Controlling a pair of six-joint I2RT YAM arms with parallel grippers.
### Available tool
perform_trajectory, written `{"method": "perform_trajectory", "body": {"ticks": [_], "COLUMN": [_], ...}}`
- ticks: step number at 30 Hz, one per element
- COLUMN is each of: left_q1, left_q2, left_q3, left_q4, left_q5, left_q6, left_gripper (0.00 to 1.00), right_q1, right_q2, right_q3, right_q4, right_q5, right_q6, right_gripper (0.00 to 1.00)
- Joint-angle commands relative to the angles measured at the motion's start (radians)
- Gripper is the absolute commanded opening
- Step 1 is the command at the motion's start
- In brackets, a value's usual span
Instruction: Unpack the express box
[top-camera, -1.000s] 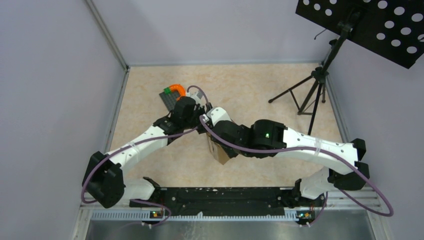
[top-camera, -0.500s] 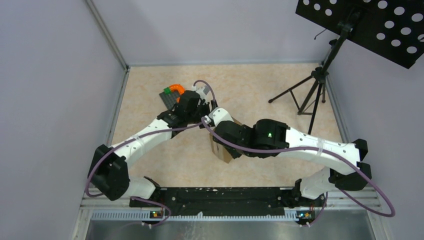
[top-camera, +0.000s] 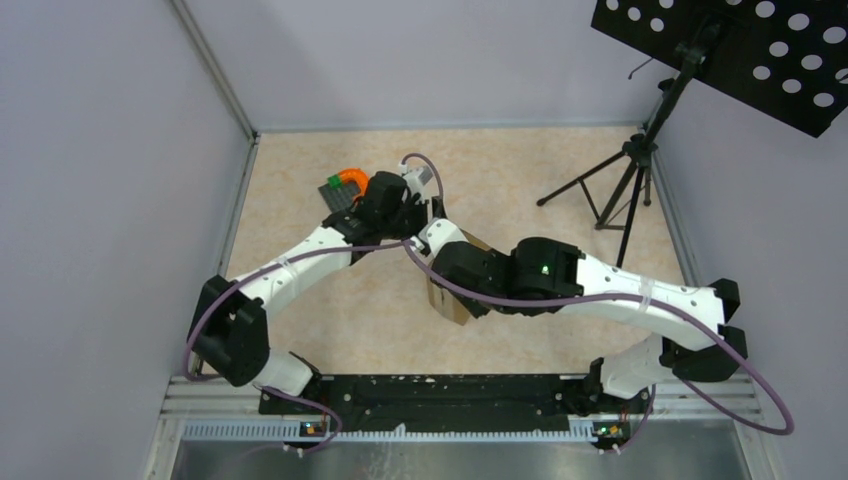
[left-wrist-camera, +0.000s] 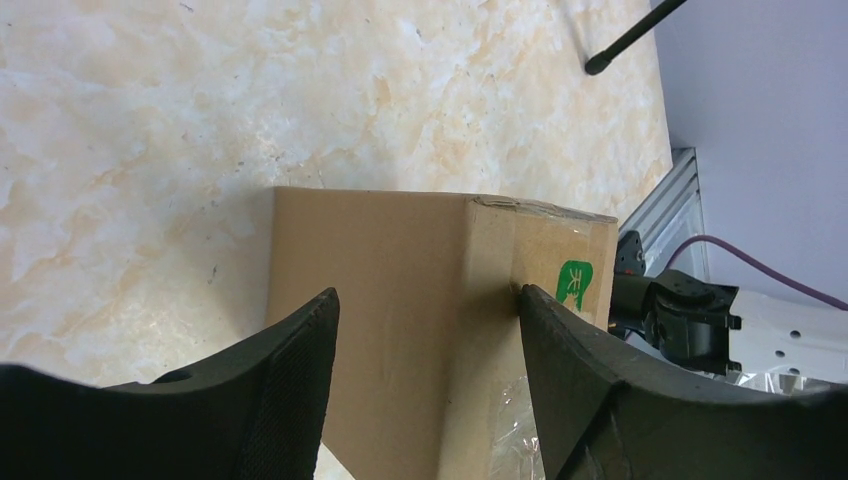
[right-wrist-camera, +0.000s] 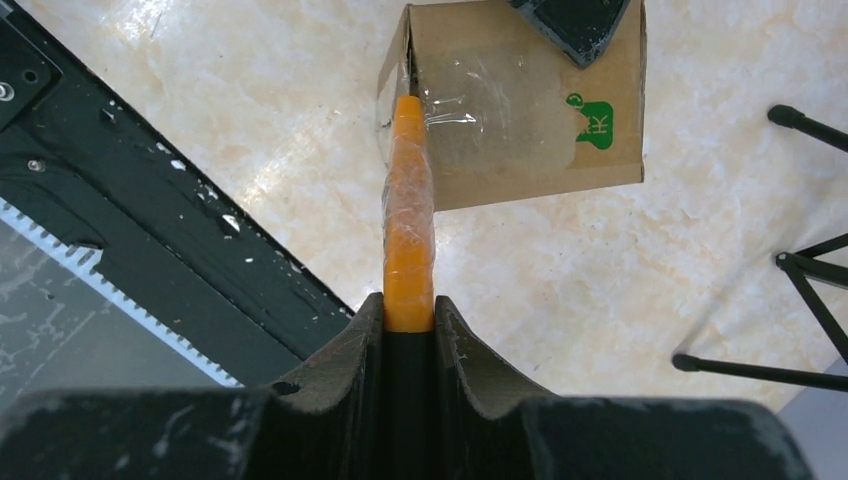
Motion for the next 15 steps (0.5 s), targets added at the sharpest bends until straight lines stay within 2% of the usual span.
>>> {"method": "perform_trajectory", "body": {"ticks": [1, 6, 12, 15], "left_q1": [0.003, 0.002, 0.007, 0.008], "left_q2": [0.080, 0.050, 0.026, 0.019], "left_q3": [0.002, 0.075, 0.245, 0.301], "left_q4": [-0.176, -0.217, -0.303, -0.302], "left_q5": [-0.068, -0.087, -0.103, -0.072], "left_q6": [0.119, 0.129, 0.177, 0.192], "left_gripper": [0.69, 0.72, 0.76, 0.77], "right_q1": [0.011, 0.004, -0.002, -0.010], "right_q2": [-0.024, -0.030, -0.038, -0.040], "right_q3": [-0.048, -0.049, -0.041, -0.041], "right_q4": [-0.007, 0.019, 0.032, 0.036], "right_q5": [-0.153, -0.148, -0.131, -0.125], "right_q6": [-0.044, -0.043, -0.033, -0.031], "right_gripper": [0.00, 0.00, 0.00, 0.00]}}
